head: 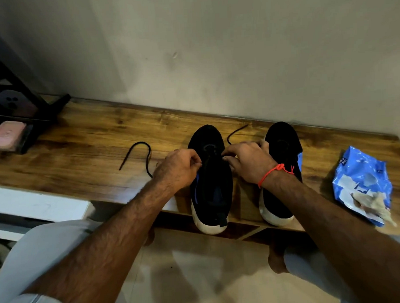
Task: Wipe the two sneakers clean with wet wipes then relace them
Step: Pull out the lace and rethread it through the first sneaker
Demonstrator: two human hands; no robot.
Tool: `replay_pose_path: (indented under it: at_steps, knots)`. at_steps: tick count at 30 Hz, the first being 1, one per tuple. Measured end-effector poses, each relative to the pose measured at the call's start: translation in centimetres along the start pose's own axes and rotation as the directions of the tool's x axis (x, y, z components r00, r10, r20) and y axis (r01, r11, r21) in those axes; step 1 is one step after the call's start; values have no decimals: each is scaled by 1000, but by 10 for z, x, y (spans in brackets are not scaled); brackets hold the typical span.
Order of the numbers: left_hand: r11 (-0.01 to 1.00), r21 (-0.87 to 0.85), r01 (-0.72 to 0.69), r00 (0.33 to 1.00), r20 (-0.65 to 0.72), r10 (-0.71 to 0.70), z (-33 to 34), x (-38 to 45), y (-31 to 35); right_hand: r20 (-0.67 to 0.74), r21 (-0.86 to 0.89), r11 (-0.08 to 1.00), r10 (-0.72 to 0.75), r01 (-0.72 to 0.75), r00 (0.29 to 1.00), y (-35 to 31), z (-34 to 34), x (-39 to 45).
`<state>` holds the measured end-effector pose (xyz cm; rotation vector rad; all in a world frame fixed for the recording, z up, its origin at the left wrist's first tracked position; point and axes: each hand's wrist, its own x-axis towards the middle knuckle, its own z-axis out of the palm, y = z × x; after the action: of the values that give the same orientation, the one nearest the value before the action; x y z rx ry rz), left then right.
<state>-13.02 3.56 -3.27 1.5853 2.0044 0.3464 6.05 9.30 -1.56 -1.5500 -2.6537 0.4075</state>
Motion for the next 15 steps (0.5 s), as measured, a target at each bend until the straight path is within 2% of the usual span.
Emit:
replay_pose_path:
  at_steps: [4, 11, 13, 15]
  knots:
    - [999, 35, -34, 997, -64, 36, 3, -2, 2, 22, 52, 998, 29, -30, 999, -1, -3, 1]
    - [969, 231, 89, 987, -152, -55, -9, -6, 2, 28, -160, 987, 11, -6, 1000, 15, -1, 5]
    - [975, 211, 68, 992, -115, -44, -9, -4, 1, 14, -116, 993, -5, 7, 1000, 17, 1, 3]
    - [996, 82, 35, 997, -68, -29, -9, -4, 0, 5, 55, 998, -25, 25, 1000, 17, 0, 2]
